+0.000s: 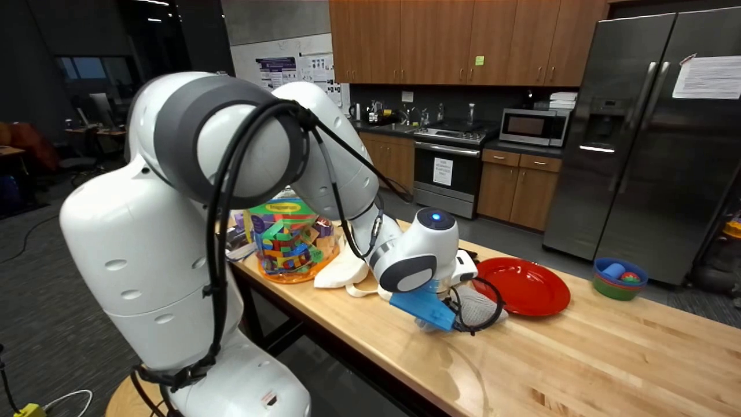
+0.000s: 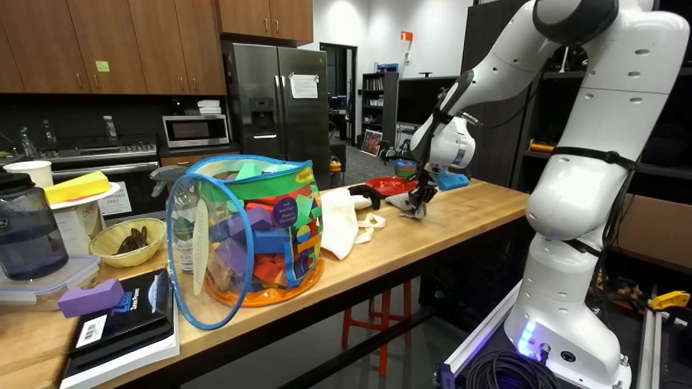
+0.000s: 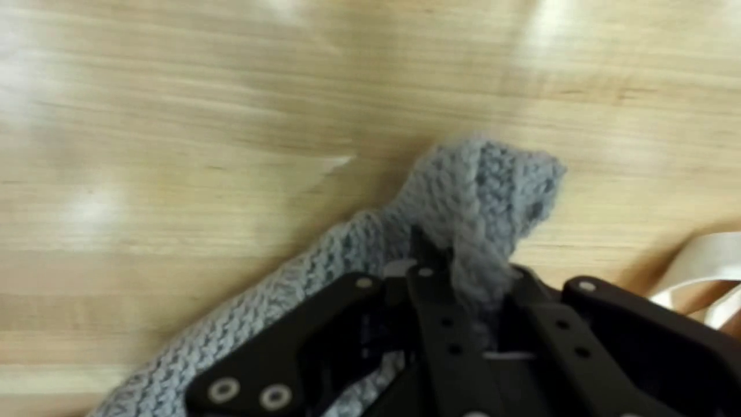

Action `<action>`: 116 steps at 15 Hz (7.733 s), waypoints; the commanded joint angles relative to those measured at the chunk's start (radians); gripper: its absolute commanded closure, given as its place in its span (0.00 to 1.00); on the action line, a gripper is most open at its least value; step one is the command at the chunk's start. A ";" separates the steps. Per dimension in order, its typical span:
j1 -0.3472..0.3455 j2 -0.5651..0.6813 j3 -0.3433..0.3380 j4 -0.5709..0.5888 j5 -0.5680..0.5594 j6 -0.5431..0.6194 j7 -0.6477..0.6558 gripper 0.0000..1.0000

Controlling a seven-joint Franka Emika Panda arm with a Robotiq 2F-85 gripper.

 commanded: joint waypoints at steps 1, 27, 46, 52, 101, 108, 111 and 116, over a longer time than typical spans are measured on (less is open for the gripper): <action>0.043 -0.075 0.019 -0.052 0.029 -0.050 -0.062 0.96; -0.269 -0.052 0.072 -0.093 -0.566 -0.047 0.798 0.96; -0.410 0.030 -0.116 -0.037 -0.603 0.047 0.672 0.96; -0.320 0.016 -0.088 -0.046 -0.499 0.054 0.563 0.96; -0.159 -0.016 0.026 -0.098 -0.394 0.107 0.479 0.96; -0.195 0.007 -0.067 -0.084 -0.360 0.115 0.389 0.96; -0.196 0.016 -0.116 -0.073 -0.332 0.114 0.341 0.96; -0.188 0.034 -0.181 -0.047 -0.276 0.110 0.264 0.96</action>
